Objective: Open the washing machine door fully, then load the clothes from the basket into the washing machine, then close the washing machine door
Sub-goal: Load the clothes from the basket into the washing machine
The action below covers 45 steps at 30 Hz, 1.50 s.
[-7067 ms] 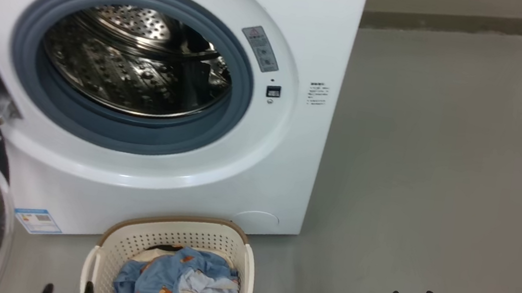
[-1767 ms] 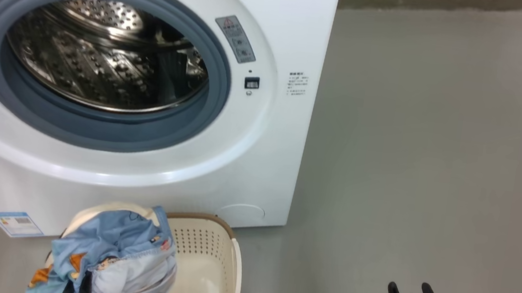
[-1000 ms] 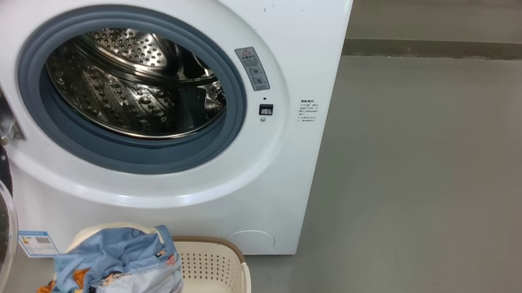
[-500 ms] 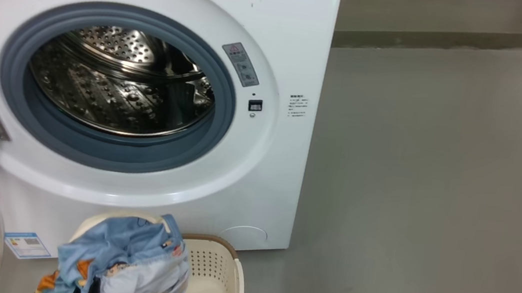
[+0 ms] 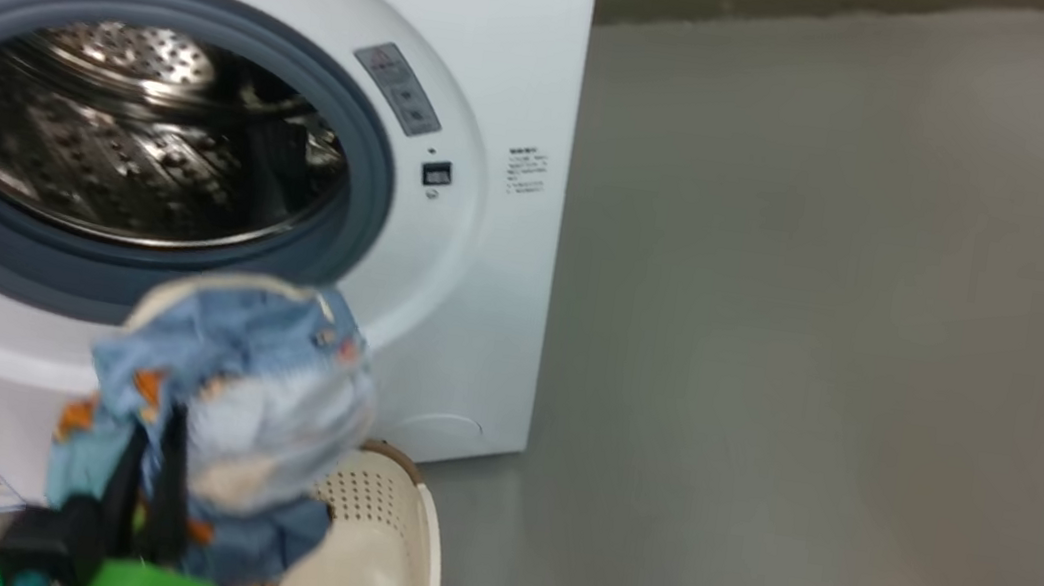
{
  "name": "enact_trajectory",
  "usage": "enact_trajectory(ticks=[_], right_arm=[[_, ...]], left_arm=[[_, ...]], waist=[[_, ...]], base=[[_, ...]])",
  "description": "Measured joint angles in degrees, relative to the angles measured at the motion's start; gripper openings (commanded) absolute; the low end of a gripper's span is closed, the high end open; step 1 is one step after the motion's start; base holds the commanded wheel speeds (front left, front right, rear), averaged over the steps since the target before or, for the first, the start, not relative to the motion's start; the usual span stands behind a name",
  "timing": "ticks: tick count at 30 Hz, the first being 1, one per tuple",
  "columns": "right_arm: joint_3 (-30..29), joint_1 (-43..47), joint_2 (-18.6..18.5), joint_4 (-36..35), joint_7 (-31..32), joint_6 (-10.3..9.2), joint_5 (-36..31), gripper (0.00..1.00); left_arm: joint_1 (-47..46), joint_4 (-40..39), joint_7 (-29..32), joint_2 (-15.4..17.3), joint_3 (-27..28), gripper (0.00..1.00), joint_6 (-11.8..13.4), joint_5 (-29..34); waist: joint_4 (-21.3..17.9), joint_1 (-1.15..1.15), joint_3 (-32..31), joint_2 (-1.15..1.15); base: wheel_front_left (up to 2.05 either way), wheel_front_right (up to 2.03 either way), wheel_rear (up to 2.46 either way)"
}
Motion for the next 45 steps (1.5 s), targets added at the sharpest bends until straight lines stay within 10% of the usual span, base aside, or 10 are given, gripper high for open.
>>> enact_trajectory(ticks=[21, 45], right_arm=[[5.8, -7.5, 0.6, -0.5, 0.0, 0.00, 4.6, 1.00], [14.6, -12.5, 0.7, -1.3, 0.0, 0.00, 7.3, 1.00]], left_arm=[[-32.2, 21.7, -0.4, 10.9, 10.7, 0.00, -0.6, 3.8], [-66.4, 47.4, -0.4, 23.7, 9.9, 0.00, -2.6, 8.2]], waist=[[-9.6, 0.00, 13.9, 0.00], [-16.4, 0.00, 29.9, 0.00]], base=[[0.00, 0.00, 0.00], [0.00, 0.00, 0.00]])
